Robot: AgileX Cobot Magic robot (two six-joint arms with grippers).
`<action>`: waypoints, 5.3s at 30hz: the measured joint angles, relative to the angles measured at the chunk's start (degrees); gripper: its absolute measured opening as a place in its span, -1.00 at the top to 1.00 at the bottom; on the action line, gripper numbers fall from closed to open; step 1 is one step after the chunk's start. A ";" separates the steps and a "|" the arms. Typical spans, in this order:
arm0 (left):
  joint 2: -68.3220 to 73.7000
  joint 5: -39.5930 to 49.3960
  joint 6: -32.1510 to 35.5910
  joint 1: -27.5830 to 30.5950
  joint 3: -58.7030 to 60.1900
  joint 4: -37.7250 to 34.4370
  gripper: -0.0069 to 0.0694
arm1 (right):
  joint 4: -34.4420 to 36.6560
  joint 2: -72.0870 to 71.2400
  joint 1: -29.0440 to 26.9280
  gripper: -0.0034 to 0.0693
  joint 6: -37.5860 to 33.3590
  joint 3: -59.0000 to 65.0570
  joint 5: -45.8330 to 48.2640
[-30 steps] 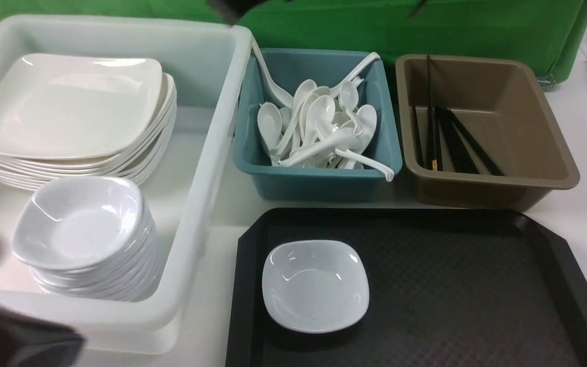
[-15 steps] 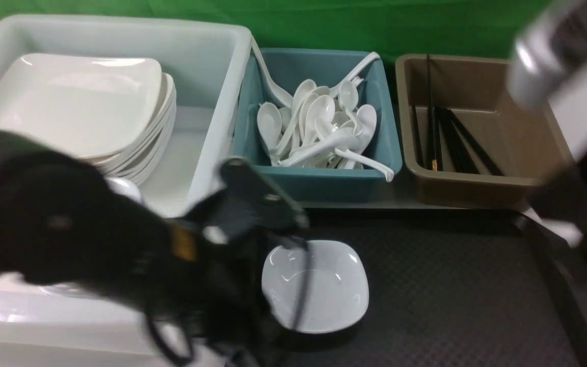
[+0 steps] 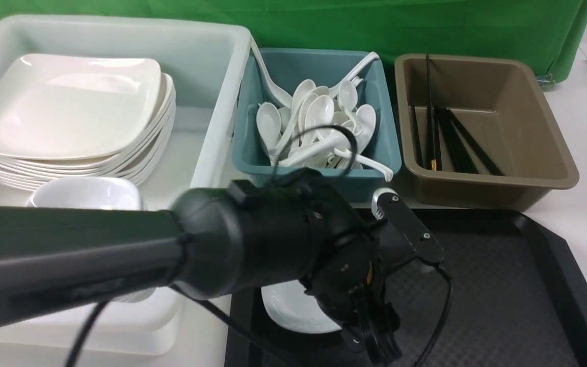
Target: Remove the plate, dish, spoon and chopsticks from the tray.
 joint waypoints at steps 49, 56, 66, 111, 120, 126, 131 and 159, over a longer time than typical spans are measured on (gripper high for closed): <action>-38.84 8.05 9.98 24.84 20.36 17.77 0.76 | 3.65 4.06 0.00 0.81 1.81 0.00 -18.88; -35.20 6.79 11.73 26.89 21.39 17.77 0.72 | 4.60 4.38 0.00 0.78 1.81 0.00 -18.82; -37.55 14.70 11.03 26.74 21.39 13.79 -0.06 | 4.82 4.38 0.00 0.75 1.81 0.00 -18.52; -87.72 -24.32 20.07 26.23 65.64 -29.47 0.79 | 12.38 -2.27 -22.74 0.81 -7.17 6.22 -21.79; -87.72 -24.38 20.07 26.23 67.74 -29.42 0.79 | 17.80 -24.96 -42.79 0.86 -18.12 33.31 -36.08; -87.72 -24.38 20.07 26.23 67.84 -29.42 0.79 | 17.96 -32.94 -44.24 0.86 -17.77 48.16 -43.70; -87.72 -24.38 20.00 26.23 67.85 -29.42 0.78 | 17.96 -33.20 -44.37 0.86 -17.77 48.69 -45.71; -87.72 -24.42 20.06 26.23 67.92 -29.42 0.77 | 17.96 -33.20 -44.71 0.83 -17.77 48.69 -45.91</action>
